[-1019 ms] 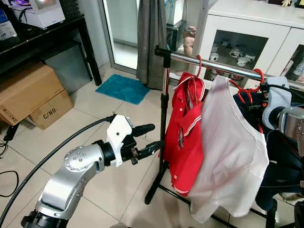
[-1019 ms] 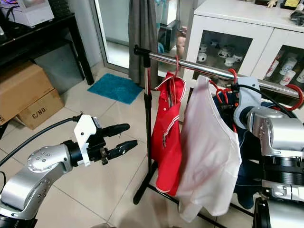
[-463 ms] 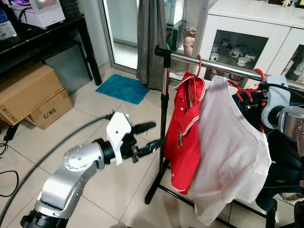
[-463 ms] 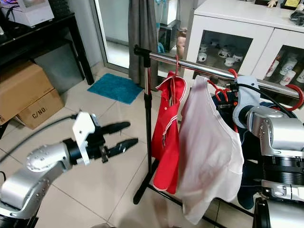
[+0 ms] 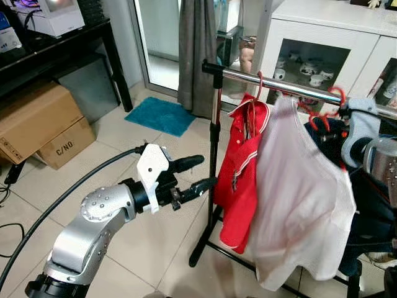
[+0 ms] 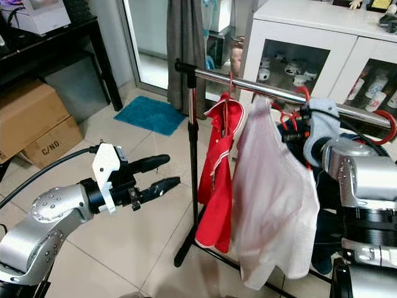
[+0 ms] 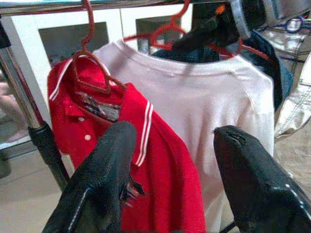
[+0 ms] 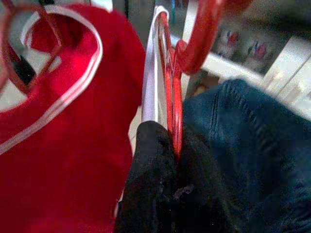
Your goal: Hang hanger
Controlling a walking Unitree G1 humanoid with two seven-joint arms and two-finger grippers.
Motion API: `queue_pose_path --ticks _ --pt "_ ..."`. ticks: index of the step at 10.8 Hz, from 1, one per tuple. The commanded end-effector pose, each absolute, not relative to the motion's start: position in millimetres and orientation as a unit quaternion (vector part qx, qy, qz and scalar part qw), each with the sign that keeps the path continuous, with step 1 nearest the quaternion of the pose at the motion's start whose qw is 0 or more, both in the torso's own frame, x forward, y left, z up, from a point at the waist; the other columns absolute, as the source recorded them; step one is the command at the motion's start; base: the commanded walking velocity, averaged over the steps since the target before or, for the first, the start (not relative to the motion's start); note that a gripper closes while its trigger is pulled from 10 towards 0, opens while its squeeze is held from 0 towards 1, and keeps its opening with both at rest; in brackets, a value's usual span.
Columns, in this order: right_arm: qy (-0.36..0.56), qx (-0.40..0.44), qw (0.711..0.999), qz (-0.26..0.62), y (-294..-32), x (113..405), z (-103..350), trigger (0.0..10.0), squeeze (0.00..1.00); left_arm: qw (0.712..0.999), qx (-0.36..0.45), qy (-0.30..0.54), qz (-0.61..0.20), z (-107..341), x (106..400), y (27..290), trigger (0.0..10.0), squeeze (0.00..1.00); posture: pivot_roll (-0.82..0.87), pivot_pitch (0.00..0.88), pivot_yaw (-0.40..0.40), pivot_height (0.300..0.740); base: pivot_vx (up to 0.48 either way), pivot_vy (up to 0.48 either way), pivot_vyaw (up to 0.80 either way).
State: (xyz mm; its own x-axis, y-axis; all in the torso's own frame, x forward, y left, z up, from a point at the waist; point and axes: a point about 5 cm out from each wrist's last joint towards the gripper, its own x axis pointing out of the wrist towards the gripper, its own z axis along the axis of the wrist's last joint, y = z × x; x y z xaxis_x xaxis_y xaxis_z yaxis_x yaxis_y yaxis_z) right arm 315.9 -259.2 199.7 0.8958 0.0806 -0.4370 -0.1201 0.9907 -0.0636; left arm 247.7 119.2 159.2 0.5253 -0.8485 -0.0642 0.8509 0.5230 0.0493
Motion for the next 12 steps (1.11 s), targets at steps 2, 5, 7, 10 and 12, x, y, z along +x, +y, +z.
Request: queue_pose_path --ticks 2,5,7,10,12 --pt "0.193 -0.045 0.978 0.062 -251.1 303.6 211.9 0.0 0.00 0.896 0.056 0.011 -0.440 159.9 258.3 124.7 10.0 0.00 -0.08 0.000 0.025 0.740 0.000 0.000 0.00" --pt "0.204 -0.063 0.974 0.069 -236.8 282.5 186.5 0.0 0.00 0.906 0.053 0.016 -0.419 152.5 260.7 121.8 10.0 0.00 -0.09 0.000 0.028 0.740 0.000 0.000 0.00" --pt "0.183 -0.053 0.980 0.064 -228.4 277.3 181.4 0.0 0.00 0.911 0.051 0.018 -0.409 149.4 260.7 122.9 10.0 0.00 -0.09 0.000 0.027 0.740 0.000 0.000 0.00" --pt "0.169 -0.063 0.983 0.025 -221.7 278.9 158.0 0.0 0.00 0.915 0.045 0.021 -0.400 146.1 261.7 123.2 10.0 0.00 -0.09 0.000 0.025 0.740 0.000 0.000 0.00" --pt "0.165 -0.075 0.983 0.011 -216.2 279.7 144.2 0.0 0.00 0.916 0.046 0.022 -0.398 145.1 261.8 122.8 10.0 0.00 -0.08 0.000 0.024 0.740 0.000 0.000 0.00"
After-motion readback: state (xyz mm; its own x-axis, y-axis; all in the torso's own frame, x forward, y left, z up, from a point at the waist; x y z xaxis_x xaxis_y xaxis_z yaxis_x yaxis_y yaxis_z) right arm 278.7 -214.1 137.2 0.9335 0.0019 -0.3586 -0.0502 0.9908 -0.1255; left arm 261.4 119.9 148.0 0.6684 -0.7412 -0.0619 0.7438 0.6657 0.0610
